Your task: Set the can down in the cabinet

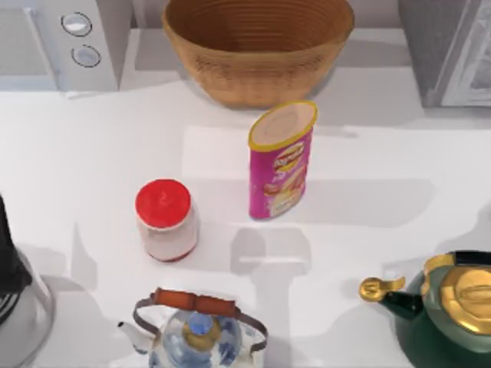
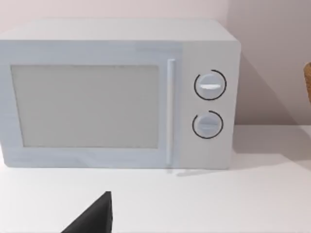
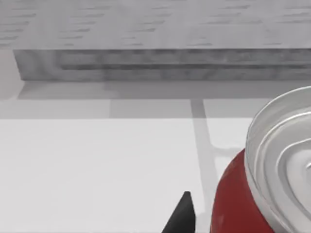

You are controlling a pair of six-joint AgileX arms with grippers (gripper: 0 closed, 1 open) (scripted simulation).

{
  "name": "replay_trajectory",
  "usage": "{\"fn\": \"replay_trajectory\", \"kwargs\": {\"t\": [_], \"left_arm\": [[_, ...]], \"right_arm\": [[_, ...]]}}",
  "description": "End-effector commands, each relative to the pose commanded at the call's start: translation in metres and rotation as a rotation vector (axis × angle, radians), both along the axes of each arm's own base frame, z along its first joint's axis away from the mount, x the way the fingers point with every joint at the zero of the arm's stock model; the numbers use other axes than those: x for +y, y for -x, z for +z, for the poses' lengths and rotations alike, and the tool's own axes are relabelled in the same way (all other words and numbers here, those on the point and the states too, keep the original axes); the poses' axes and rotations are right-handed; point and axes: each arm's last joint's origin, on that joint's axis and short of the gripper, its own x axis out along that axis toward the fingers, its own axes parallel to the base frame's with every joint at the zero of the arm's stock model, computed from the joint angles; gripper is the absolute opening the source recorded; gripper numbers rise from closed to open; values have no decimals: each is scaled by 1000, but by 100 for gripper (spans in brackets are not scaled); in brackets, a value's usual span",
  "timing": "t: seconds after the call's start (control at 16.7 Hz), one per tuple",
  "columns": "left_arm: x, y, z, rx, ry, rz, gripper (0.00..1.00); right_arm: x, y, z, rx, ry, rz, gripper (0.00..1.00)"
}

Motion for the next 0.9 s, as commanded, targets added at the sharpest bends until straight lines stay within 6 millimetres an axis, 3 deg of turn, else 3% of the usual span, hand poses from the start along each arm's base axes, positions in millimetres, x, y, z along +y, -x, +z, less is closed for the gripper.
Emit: {"fn": "replay_trajectory", "kwargs": {"t": [0.3,0.66,0.9], "left_arm": [[0,0,0,0,0,0,100],[0,0,0,0,0,0,100],[0,0,0,0,0,0,100]], "right_arm": [[-2,-8,47,21,-8,2,0],[2,4,108,33,-10,4,0],[4,10,127,17,-4,5,0]]}}
